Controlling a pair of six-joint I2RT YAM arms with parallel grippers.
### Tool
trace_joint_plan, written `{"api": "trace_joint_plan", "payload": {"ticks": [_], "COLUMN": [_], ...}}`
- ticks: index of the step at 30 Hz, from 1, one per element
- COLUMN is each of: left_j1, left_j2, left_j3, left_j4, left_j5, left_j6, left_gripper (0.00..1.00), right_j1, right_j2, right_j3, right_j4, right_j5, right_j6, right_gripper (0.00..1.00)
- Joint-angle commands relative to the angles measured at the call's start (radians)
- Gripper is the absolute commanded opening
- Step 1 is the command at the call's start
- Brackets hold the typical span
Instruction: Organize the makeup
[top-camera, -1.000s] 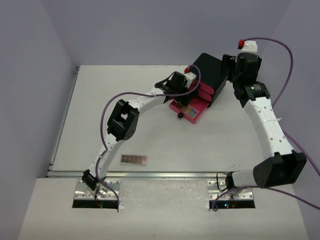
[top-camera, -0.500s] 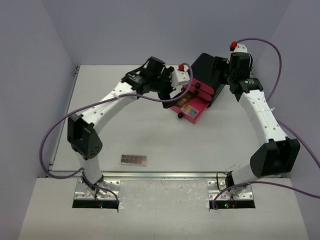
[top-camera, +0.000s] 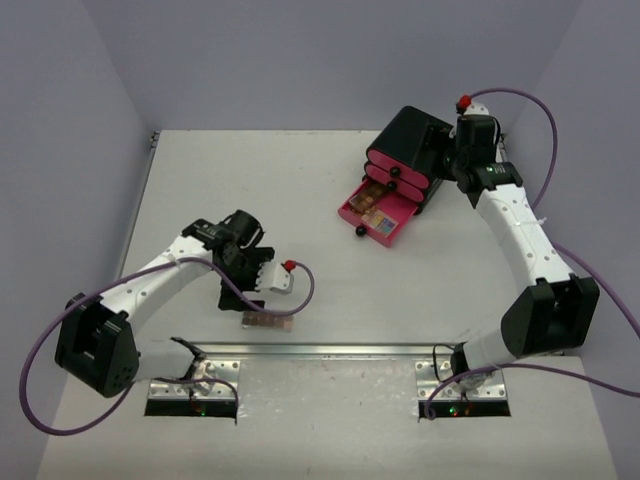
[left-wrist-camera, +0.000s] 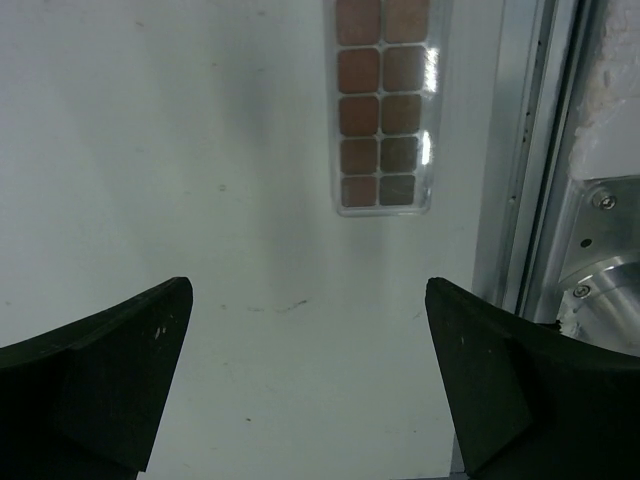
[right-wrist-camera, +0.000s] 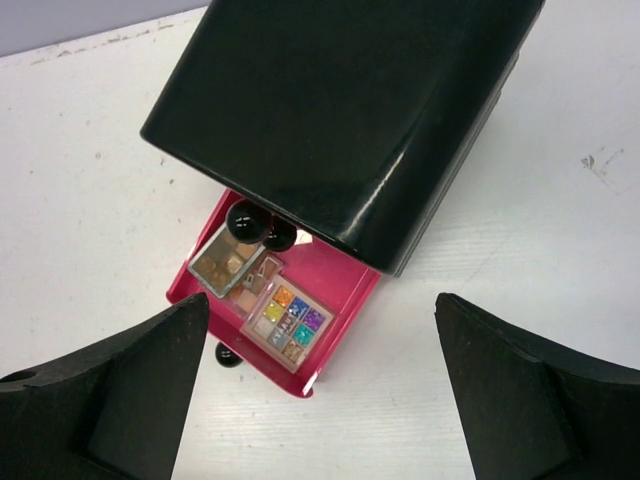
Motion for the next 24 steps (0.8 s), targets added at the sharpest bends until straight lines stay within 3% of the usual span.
{"api": "trace_joint_plan", "payload": {"ticks": [1,7,18,24], "left_j1": [-0.045,-0.178,-0.217,-0.260], "left_j2": [-0.072,-0.088,0.070,0.107], "left_j3": [-0.099,-0.270,-0.337,-0.390], "left_j4": [0.089,0.279,0.514,0.579], "left_j5": [-0.033,-0.072,-0.119,-0.149], "left_j6": [0.020,-0.062,-0.220,-0.267], "left_gripper": [1.00,1.00,1.00,0.93], "right_j1": [-0.003,-0.003,-0.003,-0.003], "right_j2": [-0.070,-0.090,-0.084,-0.077], "right_j3": [-0.034,-0.065,-0.073,-0.065], "right_j4": [0.010,-0.004,-0.041,-0.048], "right_j5": [0.008,0.027,0.054,0.091], "right_j6": [0.007,-0.002,-0.035,-0.069], "right_gripper": [0.94,0.94,0.95,0.95]}}
